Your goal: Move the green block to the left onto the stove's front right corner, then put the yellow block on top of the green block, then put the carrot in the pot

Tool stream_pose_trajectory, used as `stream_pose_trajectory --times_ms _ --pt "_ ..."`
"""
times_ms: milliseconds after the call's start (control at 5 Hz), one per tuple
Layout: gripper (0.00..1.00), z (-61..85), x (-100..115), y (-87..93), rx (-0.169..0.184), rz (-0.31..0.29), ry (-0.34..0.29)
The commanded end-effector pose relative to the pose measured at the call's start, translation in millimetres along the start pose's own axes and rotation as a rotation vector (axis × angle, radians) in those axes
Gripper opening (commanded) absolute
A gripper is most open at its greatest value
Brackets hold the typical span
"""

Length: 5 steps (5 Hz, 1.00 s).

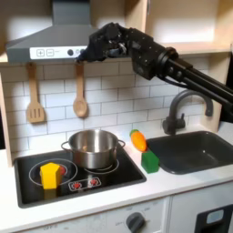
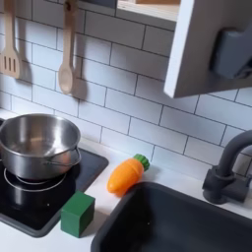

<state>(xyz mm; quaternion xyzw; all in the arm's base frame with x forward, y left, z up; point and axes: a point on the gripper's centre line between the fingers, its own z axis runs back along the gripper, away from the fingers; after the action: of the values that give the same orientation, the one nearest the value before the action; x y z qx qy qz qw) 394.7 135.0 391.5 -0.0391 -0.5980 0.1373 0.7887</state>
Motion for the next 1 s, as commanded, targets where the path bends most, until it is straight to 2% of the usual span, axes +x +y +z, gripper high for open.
stream_pose_trajectory --times_ms 0,400,800 --pt "0.0 -8.7 5 6.4 0.025 -0.008 -0.006" --pt "0.0 -5.8 7 3.3 0.011 -0.018 -0.006" --pt "0.0 11.8 -5 -3.3 -0.012 -0.016 0.03"
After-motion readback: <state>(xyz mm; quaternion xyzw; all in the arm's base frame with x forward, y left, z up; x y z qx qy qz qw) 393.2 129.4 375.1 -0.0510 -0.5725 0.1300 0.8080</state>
